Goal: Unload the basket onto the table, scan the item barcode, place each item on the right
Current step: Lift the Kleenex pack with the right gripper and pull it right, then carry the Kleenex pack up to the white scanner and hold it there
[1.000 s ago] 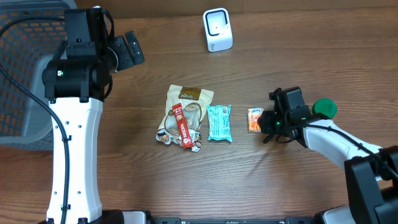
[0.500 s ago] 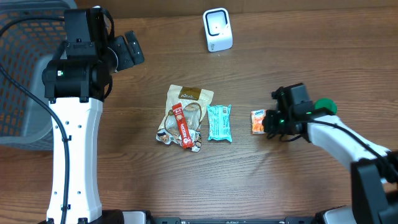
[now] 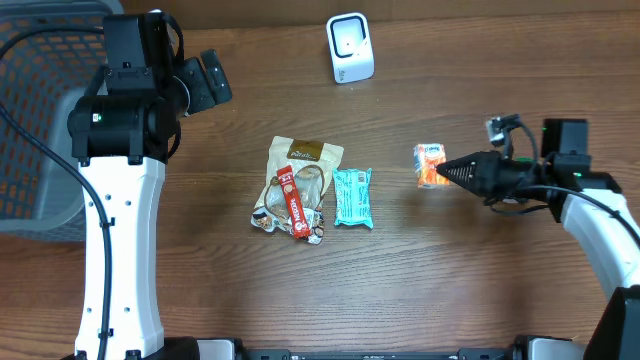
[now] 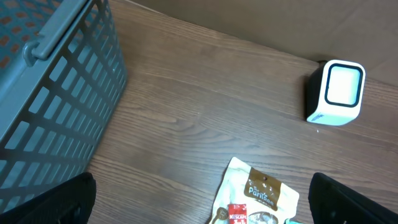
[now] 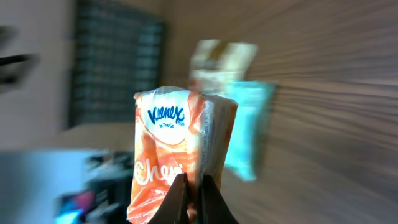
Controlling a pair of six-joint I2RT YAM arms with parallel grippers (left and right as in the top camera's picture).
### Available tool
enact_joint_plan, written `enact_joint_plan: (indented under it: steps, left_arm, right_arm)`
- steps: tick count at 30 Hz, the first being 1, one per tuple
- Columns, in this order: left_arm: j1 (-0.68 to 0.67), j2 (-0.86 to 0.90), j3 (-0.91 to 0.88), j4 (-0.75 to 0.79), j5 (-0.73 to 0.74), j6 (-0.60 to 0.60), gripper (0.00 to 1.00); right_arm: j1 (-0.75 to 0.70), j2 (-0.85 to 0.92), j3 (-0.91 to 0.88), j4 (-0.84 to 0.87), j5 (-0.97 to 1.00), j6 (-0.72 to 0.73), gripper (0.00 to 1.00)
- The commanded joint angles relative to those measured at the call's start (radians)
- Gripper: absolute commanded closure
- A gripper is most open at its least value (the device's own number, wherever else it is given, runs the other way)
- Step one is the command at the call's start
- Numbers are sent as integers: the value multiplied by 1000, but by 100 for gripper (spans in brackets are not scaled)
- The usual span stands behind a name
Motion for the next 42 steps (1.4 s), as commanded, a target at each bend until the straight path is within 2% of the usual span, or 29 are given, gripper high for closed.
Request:
enact_joint_plan:
  steps: [1,4,20,22,26,31,34,36,42]
  left_arm:
    - [0,-15,16,4,-2,19,0]
    - [0,-15,16,3,-2,19,0]
    - [0,-15,16,3,-2,19,0]
    - [0,-15,16,4,-2,19,0]
    - [0,-15,16,3,-2,19,0]
    - [0,-15,16,3,-2,19,0]
    - [0,-15,16,3,-2,19,0]
    - [0,-15,16,3,-2,19,1]
    - [0,-15,16,3,-2,19,0]
  right_arm:
    - [-34,-9,17,1,-313,-57,96]
    - [-40,-9,18,-4,-424,-100,96]
    - [-37,-12,18,-5,-391,-105,96]
    - [-30,-12,18,-8,-260,-105,96]
    - [16,-12,17,-29,140,-105,96]
    - [140,-12,18,-43,576,-105,96]
    - [215,-12,36,-18,664,-95,96]
    - [253,-12,96,-58,705,-70,97]
    - [306,13,482,-417,860,-71,97]
